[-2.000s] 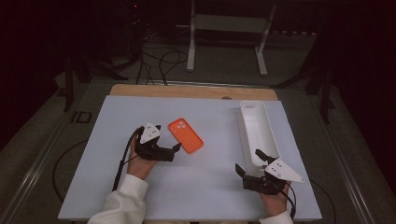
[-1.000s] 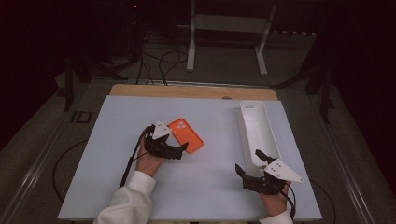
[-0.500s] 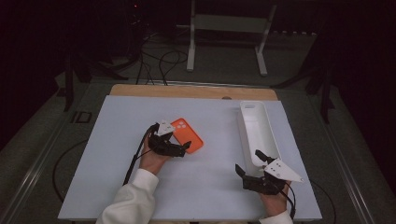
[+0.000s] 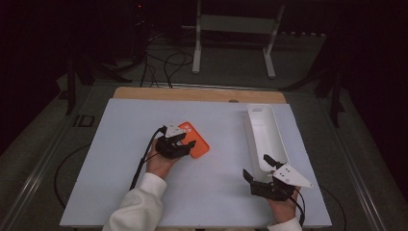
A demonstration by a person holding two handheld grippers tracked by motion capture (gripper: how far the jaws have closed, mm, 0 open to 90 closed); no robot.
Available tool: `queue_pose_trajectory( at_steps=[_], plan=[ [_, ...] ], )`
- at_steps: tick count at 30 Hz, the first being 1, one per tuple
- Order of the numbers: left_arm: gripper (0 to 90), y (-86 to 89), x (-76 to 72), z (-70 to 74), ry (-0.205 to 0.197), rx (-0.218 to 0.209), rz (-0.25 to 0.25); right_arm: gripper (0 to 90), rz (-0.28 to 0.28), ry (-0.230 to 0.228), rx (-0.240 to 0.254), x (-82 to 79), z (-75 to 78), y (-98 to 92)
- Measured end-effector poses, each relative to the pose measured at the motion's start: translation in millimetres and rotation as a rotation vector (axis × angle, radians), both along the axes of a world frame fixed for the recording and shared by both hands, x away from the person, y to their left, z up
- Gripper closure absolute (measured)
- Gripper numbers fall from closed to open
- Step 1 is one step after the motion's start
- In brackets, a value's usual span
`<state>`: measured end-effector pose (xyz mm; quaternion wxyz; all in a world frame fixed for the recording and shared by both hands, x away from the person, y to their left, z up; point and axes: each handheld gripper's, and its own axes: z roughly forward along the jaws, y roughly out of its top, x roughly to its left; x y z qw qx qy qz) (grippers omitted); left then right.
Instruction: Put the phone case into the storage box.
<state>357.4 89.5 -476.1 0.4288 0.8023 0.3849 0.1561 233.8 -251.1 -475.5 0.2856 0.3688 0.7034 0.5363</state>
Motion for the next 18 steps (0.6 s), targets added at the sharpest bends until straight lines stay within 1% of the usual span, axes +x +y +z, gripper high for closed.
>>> queue_pose_trajectory(
  at_steps=[2, 4, 5, 8, 9, 12, 15, 18],
  plan=[
    [59.6, -0.6, 1.1, -1.3, 0.016, -0.010, -0.020, 9.3, 0.002, -0.001, 0.000, 0.1, 0.0, 0.1],
    [63.8, -2.6, 1.1, -2.3, 0.017, 0.008, -0.020, 9.3, 0.001, 0.002, 0.000, 0.0, -0.1, 0.2],
    [66.2, -3.3, 1.2, -3.0, 0.020, 0.004, -0.024, 9.3, 0.001, 0.000, 0.000, 0.1, 0.0, 0.1],
    [73.2, -4.3, 2.1, -4.6, 0.027, 0.013, -0.030, 9.3, 0.001, -0.001, 0.001, 0.0, 0.1, -0.2],
    [75.2, -4.5, 2.3, -5.3, 0.036, 0.003, -0.037, 9.3, 0.003, -0.002, 0.001, 0.0, 0.1, -0.3],
    [80.4, -6.1, 2.9, -7.5, 0.047, 0.014, -0.041, 9.3, 0.003, -0.001, 0.001, 0.0, 0.0, 0.0],
    [89.7, -8.5, 3.5, -10.6, 0.065, 0.017, -0.047, 9.3, 0.004, -0.001, 0.001, 0.0, 0.0, 0.0],
    [90.0, -11.5, 3.2, -13.2, 0.073, 0.027, -0.062, 9.3, 0.003, -0.003, 0.002, -0.3, 0.5, -0.7]
  ],
)
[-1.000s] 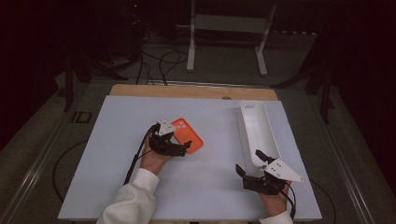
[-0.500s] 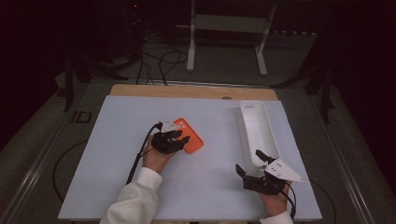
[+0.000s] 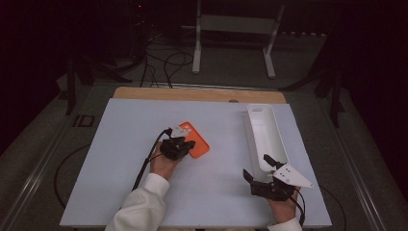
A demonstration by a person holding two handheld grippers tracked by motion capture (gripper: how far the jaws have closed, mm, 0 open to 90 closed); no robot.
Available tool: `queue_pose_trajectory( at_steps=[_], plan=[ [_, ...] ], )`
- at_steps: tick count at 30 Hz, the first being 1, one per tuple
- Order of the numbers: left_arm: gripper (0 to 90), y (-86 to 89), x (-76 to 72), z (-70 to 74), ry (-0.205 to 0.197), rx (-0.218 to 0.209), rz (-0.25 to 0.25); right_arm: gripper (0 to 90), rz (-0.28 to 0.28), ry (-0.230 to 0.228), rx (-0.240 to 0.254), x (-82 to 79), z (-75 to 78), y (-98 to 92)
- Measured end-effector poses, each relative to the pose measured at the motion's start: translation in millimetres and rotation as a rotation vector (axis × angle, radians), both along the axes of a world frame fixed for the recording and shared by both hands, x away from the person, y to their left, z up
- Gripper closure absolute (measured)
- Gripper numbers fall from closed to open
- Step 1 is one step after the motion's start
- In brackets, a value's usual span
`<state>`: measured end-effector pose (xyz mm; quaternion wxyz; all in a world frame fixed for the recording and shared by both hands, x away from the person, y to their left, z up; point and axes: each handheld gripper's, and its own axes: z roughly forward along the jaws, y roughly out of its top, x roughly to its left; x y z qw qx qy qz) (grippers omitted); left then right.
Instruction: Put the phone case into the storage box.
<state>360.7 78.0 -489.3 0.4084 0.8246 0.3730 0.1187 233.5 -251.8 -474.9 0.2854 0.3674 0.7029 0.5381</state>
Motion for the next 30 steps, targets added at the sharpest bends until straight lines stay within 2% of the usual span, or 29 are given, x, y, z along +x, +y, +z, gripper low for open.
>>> queue_pose_trajectory(
  at_steps=[9, 27, 30],
  plan=[
    [90.0, -7.8, 0.5, -6.5, 0.011, 0.034, -0.019, 9.3, 0.001, 0.002, 0.000, 0.3, 0.2, 0.7],
    [90.0, -21.2, 2.8, -22.4, 0.078, 0.094, -0.018, 9.3, 0.007, -0.003, 0.001, 0.5, -0.1, 1.0],
    [90.0, -21.9, 3.0, -25.4, 0.093, 0.116, -0.017, 9.3, 0.005, -0.002, 0.006, 0.5, 0.1, 0.8]
  ],
)
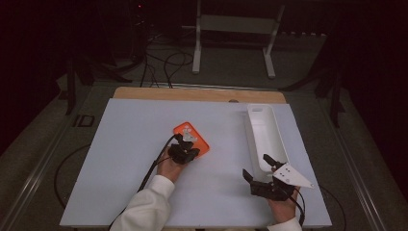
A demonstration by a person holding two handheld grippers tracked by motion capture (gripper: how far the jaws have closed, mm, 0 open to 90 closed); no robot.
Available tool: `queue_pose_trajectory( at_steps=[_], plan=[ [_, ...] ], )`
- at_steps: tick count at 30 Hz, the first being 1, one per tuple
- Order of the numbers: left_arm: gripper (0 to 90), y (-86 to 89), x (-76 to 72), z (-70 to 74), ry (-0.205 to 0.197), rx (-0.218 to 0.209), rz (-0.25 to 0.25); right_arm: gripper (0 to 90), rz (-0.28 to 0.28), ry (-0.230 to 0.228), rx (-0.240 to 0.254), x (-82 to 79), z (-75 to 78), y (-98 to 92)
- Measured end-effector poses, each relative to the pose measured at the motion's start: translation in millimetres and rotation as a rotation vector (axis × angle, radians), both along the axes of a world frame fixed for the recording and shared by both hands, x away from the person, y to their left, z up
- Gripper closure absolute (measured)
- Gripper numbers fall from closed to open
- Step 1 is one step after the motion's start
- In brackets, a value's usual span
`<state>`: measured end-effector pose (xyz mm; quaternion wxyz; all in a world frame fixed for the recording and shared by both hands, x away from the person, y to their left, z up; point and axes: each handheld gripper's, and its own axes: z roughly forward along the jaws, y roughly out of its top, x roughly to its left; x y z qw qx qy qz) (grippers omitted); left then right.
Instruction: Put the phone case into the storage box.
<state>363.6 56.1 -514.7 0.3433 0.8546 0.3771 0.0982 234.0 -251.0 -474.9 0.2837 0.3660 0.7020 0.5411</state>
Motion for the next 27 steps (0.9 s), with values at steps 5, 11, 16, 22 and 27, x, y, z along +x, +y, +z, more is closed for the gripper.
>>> queue_pose_trajectory(
  at_steps=[5, 11, 16, 22, 27],
  plan=[
    [90.0, 1.7, 0.4, 0.2, 0.019, 0.004, 0.006, 9.3, -0.001, 0.002, 0.000, 0.0, 0.1, -0.3],
    [90.0, 4.9, -2.4, 0.4, 0.022, 0.014, 0.008, 9.2, -0.002, 0.003, 0.000, 0.3, -0.2, -0.8],
    [90.0, 9.0, -7.3, 2.0, 0.016, 0.041, 0.015, 9.4, 0.000, 0.005, -0.001, 0.5, -0.1, -1.2],
    [90.0, 21.1, -14.0, 2.2, 0.014, 0.045, 0.034, 9.3, -0.004, 0.001, 0.001, 0.2, 0.5, -1.8],
    [90.0, 32.4, -20.1, 2.9, 0.011, 0.059, 0.046, 9.4, -0.005, -0.002, -0.003, 0.1, 0.8, -1.6]
  ],
)
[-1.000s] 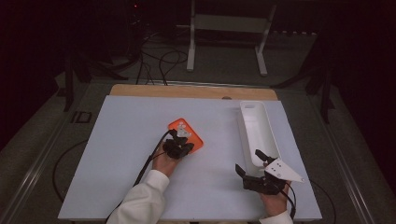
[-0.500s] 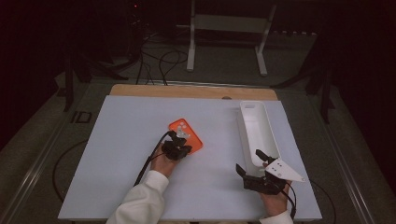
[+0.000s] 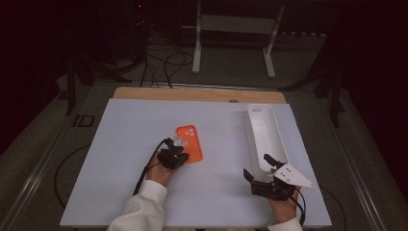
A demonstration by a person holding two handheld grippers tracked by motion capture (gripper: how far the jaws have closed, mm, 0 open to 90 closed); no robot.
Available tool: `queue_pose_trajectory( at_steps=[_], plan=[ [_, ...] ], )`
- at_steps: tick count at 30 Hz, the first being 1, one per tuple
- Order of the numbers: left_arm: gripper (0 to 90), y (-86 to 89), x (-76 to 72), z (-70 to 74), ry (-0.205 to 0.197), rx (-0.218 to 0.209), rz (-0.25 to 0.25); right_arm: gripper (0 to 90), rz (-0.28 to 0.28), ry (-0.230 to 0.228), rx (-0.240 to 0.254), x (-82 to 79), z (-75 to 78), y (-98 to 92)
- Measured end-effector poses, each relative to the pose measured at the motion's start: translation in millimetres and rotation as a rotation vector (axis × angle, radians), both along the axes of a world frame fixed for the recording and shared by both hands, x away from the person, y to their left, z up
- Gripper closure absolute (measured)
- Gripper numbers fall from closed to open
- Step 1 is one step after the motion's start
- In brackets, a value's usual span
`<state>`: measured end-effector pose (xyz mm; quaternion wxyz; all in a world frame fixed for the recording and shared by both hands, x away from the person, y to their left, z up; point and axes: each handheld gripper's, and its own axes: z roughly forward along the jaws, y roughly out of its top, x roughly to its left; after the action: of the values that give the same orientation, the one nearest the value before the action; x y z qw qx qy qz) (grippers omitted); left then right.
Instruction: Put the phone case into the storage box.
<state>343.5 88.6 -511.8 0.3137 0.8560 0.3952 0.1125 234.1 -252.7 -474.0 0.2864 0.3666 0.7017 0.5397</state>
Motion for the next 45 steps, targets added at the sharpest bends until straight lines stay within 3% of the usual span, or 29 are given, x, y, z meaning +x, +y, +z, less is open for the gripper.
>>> queue_pose_trajectory(
  at_steps=[16, 24, 28, 33, 42, 45],
  plan=[
    [90.0, 46.0, -17.1, 0.4, -0.007, 0.011, 0.070, 9.4, 0.010, -0.029, -0.006, 3.0, 2.3, 1.7],
    [90.0, 65.9, -22.4, 1.6, -0.023, 0.050, 0.095, 9.9, 0.007, -0.037, 0.028, 11.9, 6.3, -2.0],
    [90.0, 76.0, -22.5, 0.9, -0.026, 0.043, 0.125, 9.9, 0.006, -0.028, 0.031, 14.9, 7.7, -2.8],
    [90.0, 78.2, -22.3, 0.6, -0.030, 0.045, 0.141, 9.8, 0.022, -0.003, 0.053, 19.6, 11.1, -1.7],
    [90.0, 77.0, -23.2, -0.1, -0.045, 0.048, 0.144, 9.8, 0.024, 0.036, 0.035, 22.0, 7.7, 2.4],
    [86.0, 76.3, -24.0, 0.2, -0.056, 0.045, 0.140, 9.8, 0.020, 0.037, 0.042, 21.0, 8.1, 2.0]
  ],
)
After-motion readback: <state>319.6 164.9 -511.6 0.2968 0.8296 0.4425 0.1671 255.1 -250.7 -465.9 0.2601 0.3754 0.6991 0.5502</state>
